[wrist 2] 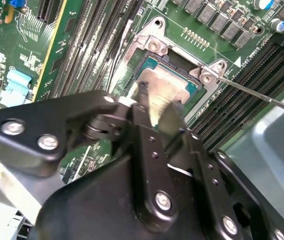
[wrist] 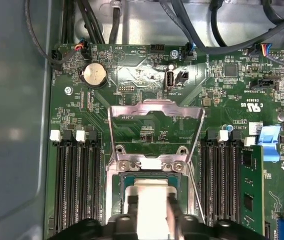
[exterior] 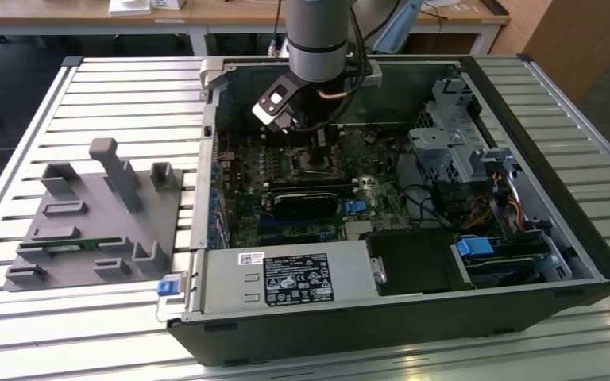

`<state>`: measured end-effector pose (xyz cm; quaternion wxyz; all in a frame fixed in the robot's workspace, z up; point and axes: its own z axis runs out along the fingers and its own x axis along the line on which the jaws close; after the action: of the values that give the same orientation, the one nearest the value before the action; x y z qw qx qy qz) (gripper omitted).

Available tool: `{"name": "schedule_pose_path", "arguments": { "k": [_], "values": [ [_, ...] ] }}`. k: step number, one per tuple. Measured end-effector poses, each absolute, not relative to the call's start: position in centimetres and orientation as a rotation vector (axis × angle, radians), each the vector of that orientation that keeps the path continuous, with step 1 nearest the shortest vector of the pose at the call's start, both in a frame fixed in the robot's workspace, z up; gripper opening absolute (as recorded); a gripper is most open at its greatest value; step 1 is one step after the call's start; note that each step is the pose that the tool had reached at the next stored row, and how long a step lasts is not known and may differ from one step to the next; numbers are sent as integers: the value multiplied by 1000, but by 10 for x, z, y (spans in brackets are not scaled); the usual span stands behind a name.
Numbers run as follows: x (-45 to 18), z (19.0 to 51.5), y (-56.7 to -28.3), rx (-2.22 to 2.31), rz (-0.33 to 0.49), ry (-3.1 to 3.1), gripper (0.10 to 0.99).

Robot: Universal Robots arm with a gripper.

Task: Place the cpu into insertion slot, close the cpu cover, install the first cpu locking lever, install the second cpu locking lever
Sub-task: 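Place the cpu into insertion slot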

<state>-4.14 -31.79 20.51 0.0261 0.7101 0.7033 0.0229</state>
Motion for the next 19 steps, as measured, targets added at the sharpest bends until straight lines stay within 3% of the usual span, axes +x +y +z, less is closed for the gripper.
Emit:
{"name": "schedule_pose_path", "arguments": {
  "k": [1,3,4,6,19],
  "values": [
    [-41,206,-318,2196,68,2174,357],
    [-40,207,-318,2199,64,2175,243],
    [-40,207,-318,2201,62,2175,243],
    [-40,208,-318,2202,60,2176,125],
    [-40,212,-318,2203,56,2178,106]
  ]
}}
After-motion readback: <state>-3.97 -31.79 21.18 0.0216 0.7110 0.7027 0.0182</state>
